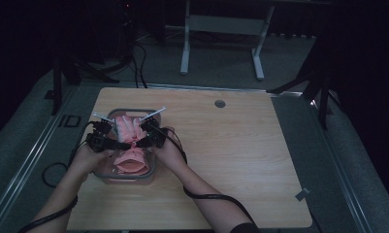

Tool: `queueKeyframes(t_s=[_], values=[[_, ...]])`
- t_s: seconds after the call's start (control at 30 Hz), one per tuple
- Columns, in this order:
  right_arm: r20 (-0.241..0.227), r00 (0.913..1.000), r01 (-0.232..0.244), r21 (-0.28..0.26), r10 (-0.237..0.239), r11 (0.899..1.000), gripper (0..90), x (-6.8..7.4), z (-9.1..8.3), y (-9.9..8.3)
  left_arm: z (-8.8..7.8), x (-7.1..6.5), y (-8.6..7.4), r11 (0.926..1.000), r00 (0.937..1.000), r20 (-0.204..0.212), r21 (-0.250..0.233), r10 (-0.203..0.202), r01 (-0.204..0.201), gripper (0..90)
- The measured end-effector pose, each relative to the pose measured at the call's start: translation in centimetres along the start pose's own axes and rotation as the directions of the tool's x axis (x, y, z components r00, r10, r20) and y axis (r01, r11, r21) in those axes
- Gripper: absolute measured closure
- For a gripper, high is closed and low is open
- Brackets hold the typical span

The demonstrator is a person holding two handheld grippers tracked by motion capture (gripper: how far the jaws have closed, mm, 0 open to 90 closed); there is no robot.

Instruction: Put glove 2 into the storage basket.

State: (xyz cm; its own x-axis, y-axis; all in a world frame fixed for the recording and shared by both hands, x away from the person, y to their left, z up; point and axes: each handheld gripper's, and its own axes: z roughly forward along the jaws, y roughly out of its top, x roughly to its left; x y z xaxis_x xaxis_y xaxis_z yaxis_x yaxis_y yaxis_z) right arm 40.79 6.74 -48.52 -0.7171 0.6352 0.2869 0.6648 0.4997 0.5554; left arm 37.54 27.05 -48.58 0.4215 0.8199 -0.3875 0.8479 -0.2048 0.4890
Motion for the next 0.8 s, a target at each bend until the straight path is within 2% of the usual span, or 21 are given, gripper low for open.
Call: queueKeyframes(t_s=[0.2, 0.3, 0.4, 0.47, 0.53, 0.63, 0.8], values=[[-0.011, 0.9999, -0.005, -0.041, 0.005, 0.999, 54.8, -0.4, -0.7, 0.2, -0.1, -0.3, 0.2, 0.9992, 0.9989, -0.045, -0.037, 0.016, -0.018, 45.8], [-0.015, 0.9999, -0.003, -0.057, 0.003, 0.998, 52.5, -0.5, -1.1, 0.2, -0.2, -0.4, 0.3, 0.9988, 0.9984, -0.053, -0.044, 0.021, -0.023, 44.8], [0.001, 0.9999, 0.014, -0.084, -0.014, 0.996, 44.9, -0.6, -1.4, 0.2, -0.1, -0.6, 0.4, 0.9986, 0.9965, -0.079, -0.043, 0.028, -0.032, 44.7], [-0.015, 0.9998, 0.009, -0.104, -0.011, 0.995, 41.1, -0.8, -1.6, 0.3, -0.1, -0.6, 0.4, 0.9983, 0.9966, -0.079, -0.051, 0.023, -0.027, 44.3], [-0.011, 0.9999, 0.012, -0.118, -0.013, 0.993, 38.8, -0.9, -1.8, 0.3, -0.2, -0.5, 0.4, 0.9976, 0.996, -0.086, -0.063, 0.024, -0.029, 42.6], [-0.031, 0.9994, 0.011, -0.143, -0.016, 0.99, 35.5, -1.1, -2.3, 0.4, -0.1, -0.6, 0.4, 0.9964, 0.9947, -0.1, -0.079, 0.024, -0.032, 41.5], [-0.091, 0.9932, 0.058, -0.157, -0.073, 0.986, 22.1, -1.2, -2.9, 0.2, -0.2, -1.1, 0.7, 0.9925, 0.9906, -0.132, -0.111, 0.037, -0.052, 37.5]])
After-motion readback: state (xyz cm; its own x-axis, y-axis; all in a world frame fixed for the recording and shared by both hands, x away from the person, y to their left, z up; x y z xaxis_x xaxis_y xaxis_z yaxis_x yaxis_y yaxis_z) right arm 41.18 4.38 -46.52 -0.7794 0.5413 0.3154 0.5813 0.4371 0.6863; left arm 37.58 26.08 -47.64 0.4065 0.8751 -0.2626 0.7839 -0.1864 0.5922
